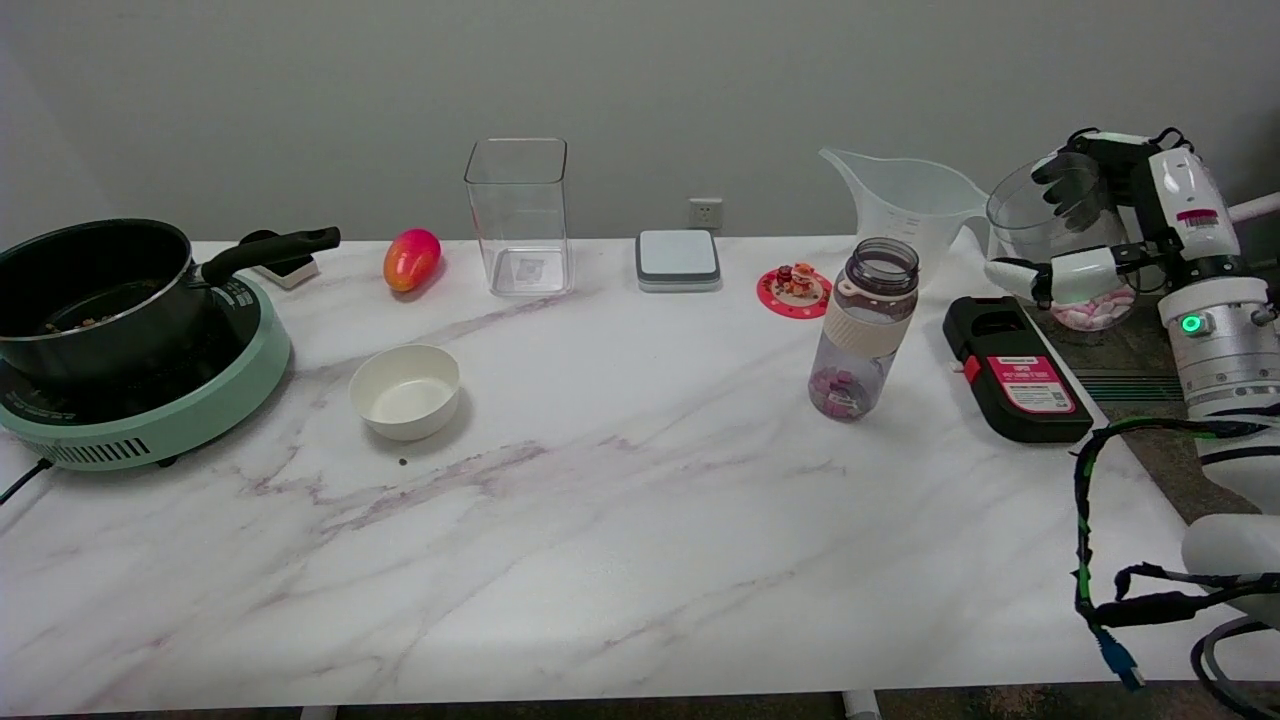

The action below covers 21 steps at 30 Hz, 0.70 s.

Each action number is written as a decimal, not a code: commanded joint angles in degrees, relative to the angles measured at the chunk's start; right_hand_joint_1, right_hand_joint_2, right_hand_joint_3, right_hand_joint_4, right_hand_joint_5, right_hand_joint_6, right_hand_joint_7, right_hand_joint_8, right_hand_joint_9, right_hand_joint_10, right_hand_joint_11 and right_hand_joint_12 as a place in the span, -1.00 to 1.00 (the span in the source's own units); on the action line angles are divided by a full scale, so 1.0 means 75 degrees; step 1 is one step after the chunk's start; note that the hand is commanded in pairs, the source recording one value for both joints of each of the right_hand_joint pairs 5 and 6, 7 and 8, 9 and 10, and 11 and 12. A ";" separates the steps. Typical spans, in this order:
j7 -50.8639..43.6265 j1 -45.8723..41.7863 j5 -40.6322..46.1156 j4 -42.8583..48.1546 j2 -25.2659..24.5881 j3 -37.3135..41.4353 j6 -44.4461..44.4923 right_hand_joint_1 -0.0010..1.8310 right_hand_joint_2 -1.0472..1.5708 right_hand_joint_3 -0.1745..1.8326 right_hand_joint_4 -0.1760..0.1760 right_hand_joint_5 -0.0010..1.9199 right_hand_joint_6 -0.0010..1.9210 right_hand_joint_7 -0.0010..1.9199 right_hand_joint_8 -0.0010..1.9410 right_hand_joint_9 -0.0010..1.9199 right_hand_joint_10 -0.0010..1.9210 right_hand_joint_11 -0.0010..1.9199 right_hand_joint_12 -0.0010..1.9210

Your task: Pour the candy into the black bottle.

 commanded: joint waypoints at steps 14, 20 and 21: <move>0.0838 0.0615 -0.4396 -0.0068 0.0516 0.0762 -0.1373 0.66 -0.18 0.71 0.00 -0.10 -0.10 0.31 0.30 0.32 0.32 0.07 0.07; 0.1231 0.0792 -0.5366 0.0058 0.0589 0.0935 -0.1373 0.66 -0.21 0.75 0.00 -0.11 -0.11 0.31 0.29 0.30 0.30 0.06 0.06; 0.1284 0.0822 -0.5475 0.0069 0.0604 0.0980 -0.1373 0.66 -0.22 0.76 0.00 -0.11 -0.11 0.30 0.29 0.30 0.30 0.06 0.06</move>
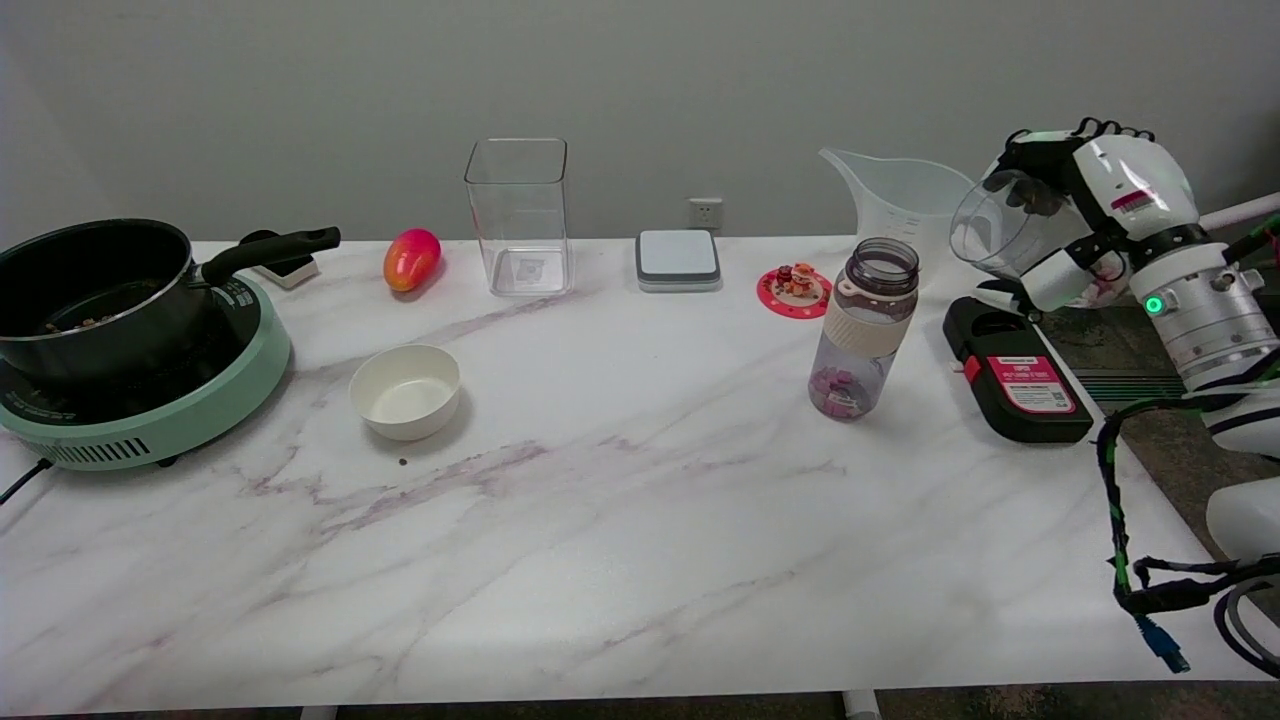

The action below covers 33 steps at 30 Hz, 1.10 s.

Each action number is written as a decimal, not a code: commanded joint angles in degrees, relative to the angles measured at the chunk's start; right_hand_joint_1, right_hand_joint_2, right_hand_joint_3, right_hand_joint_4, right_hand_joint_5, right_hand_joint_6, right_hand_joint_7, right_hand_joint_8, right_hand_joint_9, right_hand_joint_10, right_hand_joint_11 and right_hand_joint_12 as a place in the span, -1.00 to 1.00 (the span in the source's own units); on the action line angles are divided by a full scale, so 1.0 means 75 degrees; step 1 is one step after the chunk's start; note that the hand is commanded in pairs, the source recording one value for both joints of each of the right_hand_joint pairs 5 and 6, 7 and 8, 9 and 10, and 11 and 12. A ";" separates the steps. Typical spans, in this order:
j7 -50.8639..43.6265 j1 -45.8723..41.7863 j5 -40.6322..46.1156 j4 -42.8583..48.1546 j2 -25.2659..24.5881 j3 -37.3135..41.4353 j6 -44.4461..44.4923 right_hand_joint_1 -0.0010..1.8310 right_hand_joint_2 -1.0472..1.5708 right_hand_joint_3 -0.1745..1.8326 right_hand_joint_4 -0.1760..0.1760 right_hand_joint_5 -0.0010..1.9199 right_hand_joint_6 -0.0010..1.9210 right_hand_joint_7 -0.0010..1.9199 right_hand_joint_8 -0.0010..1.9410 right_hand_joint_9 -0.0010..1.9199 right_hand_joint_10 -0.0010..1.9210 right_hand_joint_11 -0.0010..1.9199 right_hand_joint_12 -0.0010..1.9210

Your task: Pour the candy into the black bottle.

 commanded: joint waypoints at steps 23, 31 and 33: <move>0.2172 0.1065 -0.5263 0.0585 0.0534 0.0510 -0.0371 0.65 -0.30 0.83 0.00 -0.12 -0.12 0.28 0.27 0.30 0.30 0.05 0.05; 0.2555 0.1111 -0.5958 0.0674 0.0838 0.0403 -0.0533 0.64 -0.34 0.86 0.00 -0.13 -0.13 0.27 0.25 0.28 0.28 0.03 0.03; 0.2555 0.1111 -0.6060 0.0684 0.0847 0.0403 -0.0541 0.64 -0.34 0.87 0.00 -0.13 -0.13 0.26 0.25 0.28 0.28 0.03 0.03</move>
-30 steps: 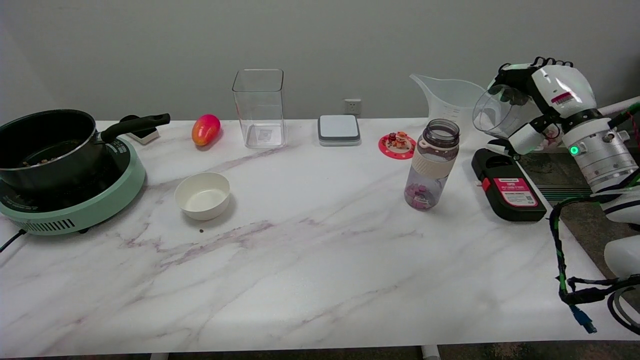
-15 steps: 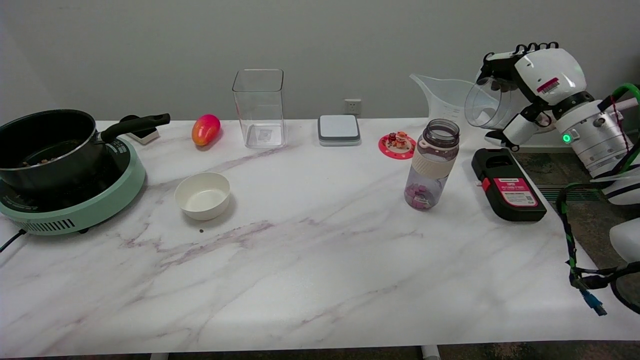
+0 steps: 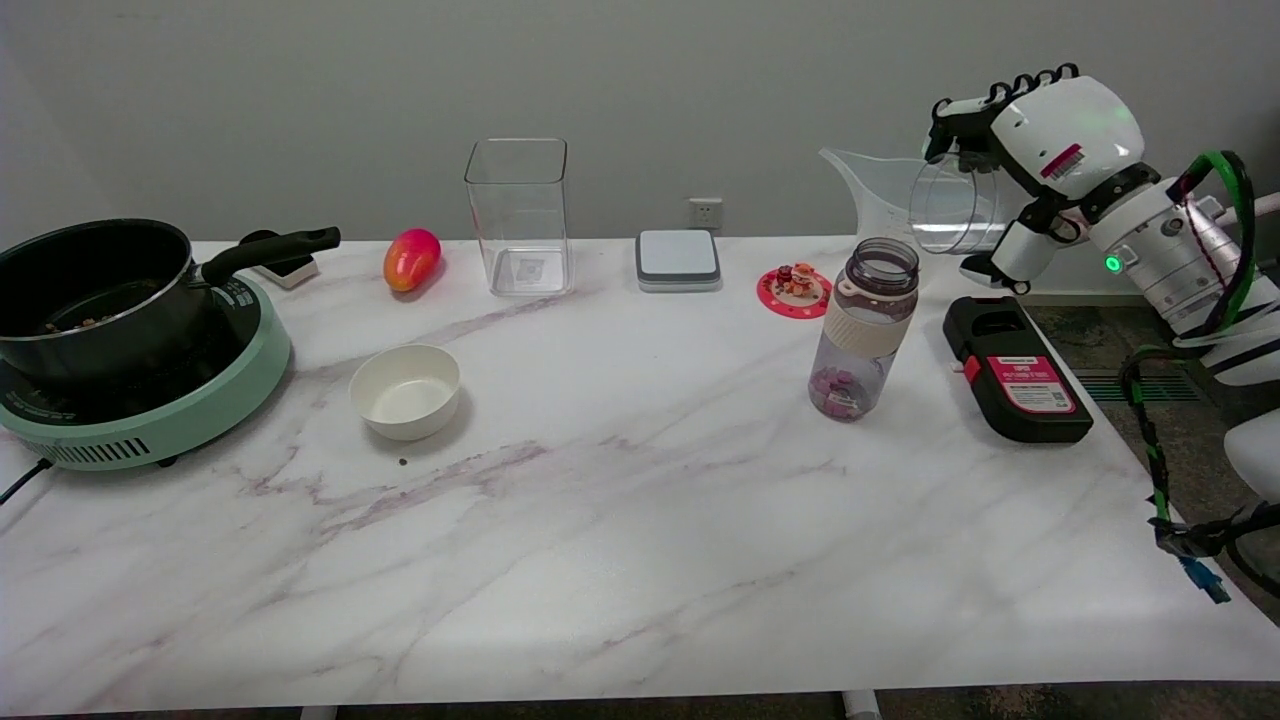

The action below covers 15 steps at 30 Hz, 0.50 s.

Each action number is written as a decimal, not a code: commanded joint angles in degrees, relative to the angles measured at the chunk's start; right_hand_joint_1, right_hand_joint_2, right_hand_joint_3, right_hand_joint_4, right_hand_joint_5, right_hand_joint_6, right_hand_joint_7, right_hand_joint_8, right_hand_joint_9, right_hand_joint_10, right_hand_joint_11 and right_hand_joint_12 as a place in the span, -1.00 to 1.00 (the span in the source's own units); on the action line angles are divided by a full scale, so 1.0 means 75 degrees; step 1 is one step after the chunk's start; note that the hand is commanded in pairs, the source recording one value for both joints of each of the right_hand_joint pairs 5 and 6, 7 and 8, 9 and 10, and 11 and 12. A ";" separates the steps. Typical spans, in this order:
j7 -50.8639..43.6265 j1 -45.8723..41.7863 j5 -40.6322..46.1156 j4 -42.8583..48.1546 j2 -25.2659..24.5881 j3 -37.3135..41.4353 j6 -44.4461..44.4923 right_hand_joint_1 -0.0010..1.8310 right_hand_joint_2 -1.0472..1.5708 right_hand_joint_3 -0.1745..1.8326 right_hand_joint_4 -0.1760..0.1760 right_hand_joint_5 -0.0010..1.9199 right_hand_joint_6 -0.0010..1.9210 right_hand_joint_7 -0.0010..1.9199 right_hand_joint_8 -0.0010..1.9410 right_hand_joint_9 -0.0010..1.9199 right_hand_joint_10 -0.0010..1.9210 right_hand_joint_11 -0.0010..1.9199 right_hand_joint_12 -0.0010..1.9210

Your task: Pour the candy into the black bottle.

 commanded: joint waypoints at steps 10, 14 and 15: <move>0.0825 0.0269 -0.2196 0.0397 0.0385 0.0017 -0.0274 0.63 -0.37 0.90 0.00 -0.14 -0.14 0.26 0.24 0.27 0.27 0.02 0.02; 0.0825 0.0290 -0.2324 0.0419 0.0385 0.0044 -0.0287 0.63 -0.37 0.90 0.00 -0.13 -0.14 0.25 0.24 0.27 0.26 0.02 0.02; 0.0825 0.0293 -0.2324 0.0429 0.0385 0.0033 -0.0302 0.63 -0.37 0.90 0.00 -0.13 -0.14 0.25 0.24 0.26 0.26 0.02 0.02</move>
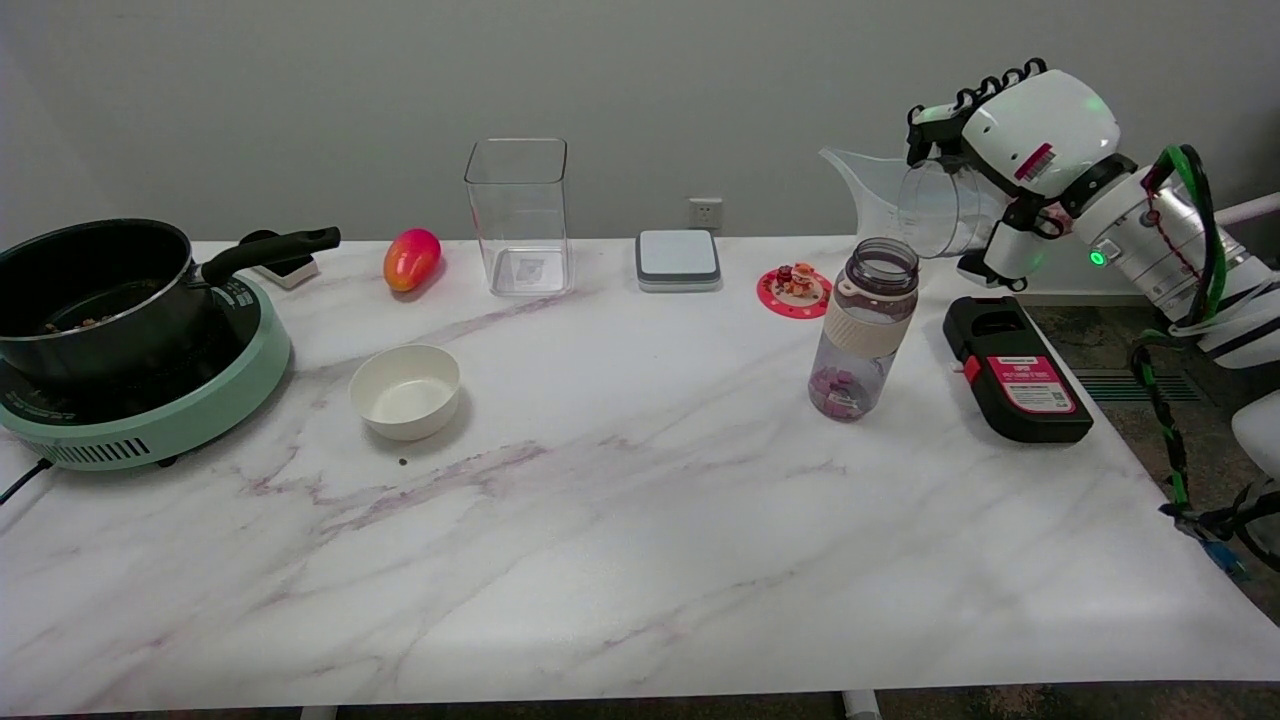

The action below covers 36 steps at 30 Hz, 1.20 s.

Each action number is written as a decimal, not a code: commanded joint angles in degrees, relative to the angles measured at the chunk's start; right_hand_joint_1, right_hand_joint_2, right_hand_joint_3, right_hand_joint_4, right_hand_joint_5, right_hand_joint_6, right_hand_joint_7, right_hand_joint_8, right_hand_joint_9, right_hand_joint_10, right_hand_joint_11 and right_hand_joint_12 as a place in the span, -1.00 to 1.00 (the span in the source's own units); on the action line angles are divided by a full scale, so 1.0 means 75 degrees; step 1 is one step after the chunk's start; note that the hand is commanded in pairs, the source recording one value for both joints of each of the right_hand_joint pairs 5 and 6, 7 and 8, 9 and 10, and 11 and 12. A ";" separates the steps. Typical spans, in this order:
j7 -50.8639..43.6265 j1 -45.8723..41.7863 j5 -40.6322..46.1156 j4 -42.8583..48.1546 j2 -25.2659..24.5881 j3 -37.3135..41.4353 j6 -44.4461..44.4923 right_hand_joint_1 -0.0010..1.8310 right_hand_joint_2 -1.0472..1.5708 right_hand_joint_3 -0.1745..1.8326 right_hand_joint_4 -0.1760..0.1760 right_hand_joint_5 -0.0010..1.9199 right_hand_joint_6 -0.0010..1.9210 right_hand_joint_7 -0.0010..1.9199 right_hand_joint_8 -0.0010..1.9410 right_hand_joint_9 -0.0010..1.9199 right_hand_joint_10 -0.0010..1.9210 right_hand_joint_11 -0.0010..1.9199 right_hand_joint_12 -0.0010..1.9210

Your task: Pour the candy into the black bottle.

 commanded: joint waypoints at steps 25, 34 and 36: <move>0.0280 0.0240 -0.1155 0.0293 0.0150 -0.0027 -0.0497 0.62 -0.39 0.92 0.00 -0.13 -0.13 0.25 0.23 0.25 0.25 0.01 0.01; 0.0280 0.0277 -0.1157 0.0346 0.0164 -0.0034 -0.0574 0.62 -0.39 0.91 0.00 -0.12 -0.12 0.25 0.24 0.26 0.26 0.01 0.01; 0.0280 0.0348 -0.1165 0.0346 0.0174 -0.0116 -0.0595 0.62 -0.39 0.91 0.00 -0.12 -0.12 0.25 0.24 0.26 0.26 0.01 0.01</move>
